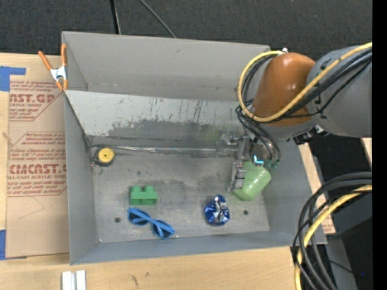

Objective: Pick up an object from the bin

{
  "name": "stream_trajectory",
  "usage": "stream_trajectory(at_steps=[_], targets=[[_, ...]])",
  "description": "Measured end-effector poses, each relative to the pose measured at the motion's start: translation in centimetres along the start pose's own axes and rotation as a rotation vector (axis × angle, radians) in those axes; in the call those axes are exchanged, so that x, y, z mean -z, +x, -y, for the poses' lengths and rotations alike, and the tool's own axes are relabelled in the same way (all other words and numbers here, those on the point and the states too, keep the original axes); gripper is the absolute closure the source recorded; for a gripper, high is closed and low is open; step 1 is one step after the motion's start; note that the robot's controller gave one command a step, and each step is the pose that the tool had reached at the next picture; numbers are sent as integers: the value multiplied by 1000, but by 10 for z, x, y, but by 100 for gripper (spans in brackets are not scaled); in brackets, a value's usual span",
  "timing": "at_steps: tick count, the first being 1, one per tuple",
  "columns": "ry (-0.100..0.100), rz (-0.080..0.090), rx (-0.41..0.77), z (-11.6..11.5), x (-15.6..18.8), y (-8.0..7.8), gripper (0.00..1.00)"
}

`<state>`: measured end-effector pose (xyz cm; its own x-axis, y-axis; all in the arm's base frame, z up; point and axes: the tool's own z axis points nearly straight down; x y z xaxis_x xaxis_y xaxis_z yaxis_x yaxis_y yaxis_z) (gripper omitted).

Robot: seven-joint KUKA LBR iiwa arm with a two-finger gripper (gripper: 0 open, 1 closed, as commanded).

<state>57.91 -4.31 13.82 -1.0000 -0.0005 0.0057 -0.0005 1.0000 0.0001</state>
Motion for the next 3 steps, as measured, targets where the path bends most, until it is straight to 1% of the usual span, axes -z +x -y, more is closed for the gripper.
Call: stream_trajectory(at_steps=[1, 2, 3], targets=[[1, 1, 158, 80, -68, 31, 0], [0, 6, 161, 77, -65, 28, 100], [2, 14, 479, 13, 72, 22, 100]])
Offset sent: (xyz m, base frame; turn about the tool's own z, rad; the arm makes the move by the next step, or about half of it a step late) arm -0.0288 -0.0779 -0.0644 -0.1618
